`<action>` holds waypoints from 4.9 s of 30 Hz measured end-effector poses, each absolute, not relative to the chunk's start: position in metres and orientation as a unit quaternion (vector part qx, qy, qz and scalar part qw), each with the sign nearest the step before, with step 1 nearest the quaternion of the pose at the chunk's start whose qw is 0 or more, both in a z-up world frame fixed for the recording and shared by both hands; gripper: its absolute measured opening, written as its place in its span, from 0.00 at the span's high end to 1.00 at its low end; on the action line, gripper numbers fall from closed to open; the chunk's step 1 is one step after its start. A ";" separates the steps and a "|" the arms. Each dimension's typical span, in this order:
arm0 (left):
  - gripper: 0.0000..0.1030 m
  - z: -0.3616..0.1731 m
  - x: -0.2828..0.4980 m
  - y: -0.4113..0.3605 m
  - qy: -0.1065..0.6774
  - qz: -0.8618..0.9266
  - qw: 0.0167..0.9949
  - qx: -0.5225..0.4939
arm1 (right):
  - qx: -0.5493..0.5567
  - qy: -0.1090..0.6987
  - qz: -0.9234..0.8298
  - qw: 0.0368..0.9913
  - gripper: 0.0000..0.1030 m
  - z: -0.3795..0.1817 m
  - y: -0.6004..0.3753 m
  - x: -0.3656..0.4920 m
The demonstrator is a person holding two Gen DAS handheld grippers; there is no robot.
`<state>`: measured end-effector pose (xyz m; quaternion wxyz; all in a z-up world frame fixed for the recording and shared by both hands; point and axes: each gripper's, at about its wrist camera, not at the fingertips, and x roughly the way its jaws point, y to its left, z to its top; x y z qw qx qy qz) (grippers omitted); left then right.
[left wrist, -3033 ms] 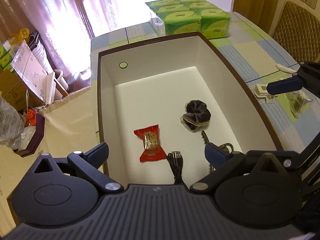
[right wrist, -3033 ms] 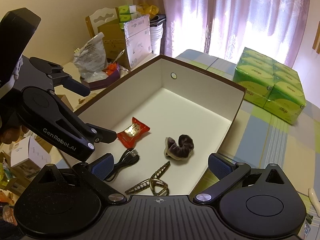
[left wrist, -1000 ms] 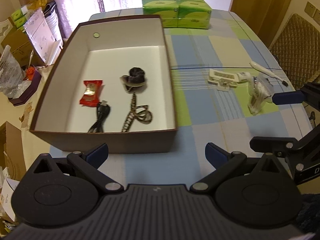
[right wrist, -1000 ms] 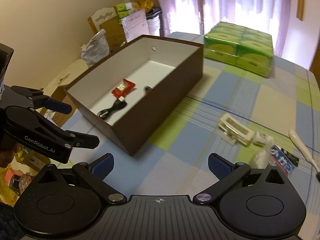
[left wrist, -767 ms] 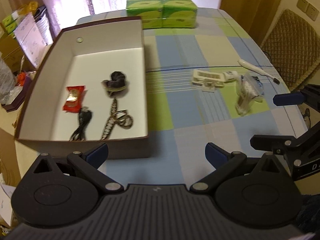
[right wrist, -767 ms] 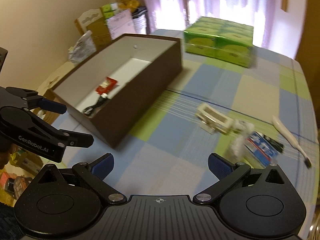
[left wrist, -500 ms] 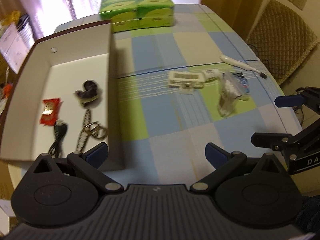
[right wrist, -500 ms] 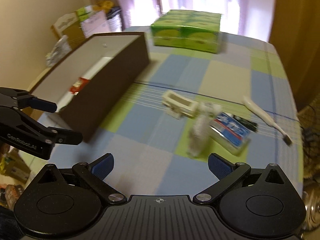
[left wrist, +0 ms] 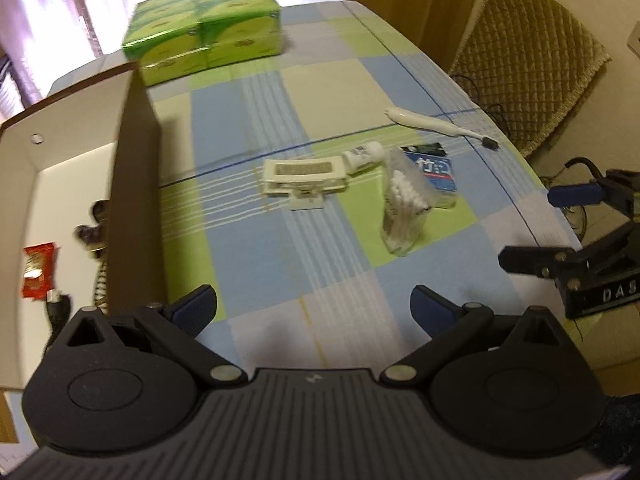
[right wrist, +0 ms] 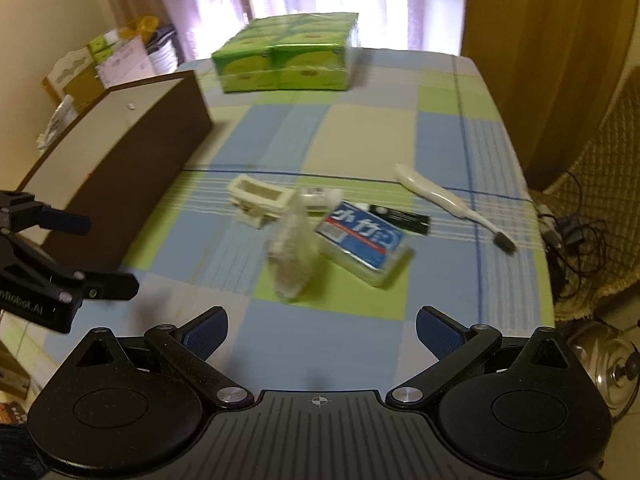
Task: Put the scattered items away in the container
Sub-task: 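Move both tools away from the box toward the remaining items on the table, then grasp the cotton swab bag with the left tool while the right tool grasps the white toothbrush, then lift the swab bag and toothbrush and carry both over the box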
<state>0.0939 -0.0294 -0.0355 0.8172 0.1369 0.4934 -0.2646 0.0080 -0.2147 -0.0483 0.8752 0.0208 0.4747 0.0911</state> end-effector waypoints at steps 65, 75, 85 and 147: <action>0.81 -0.102 0.170 -0.100 0.491 -0.189 0.838 0.143 | -0.061 0.472 0.117 0.872 0.78 -0.144 -0.335 0.155; 0.81 -0.102 0.152 -0.096 0.504 -0.208 0.827 0.136 | 0.016 0.544 0.109 0.832 0.77 -0.130 -0.326 0.087; 0.81 -0.101 0.138 -0.090 0.505 -0.209 0.828 0.124 | -0.024 0.522 0.108 0.846 0.71 -0.132 -0.310 0.081; 0.81 0.025 0.219 0.192 0.399 -0.197 0.892 0.080 | 0.181 0.420 0.262 0.850 0.79 -0.022 0.029 0.161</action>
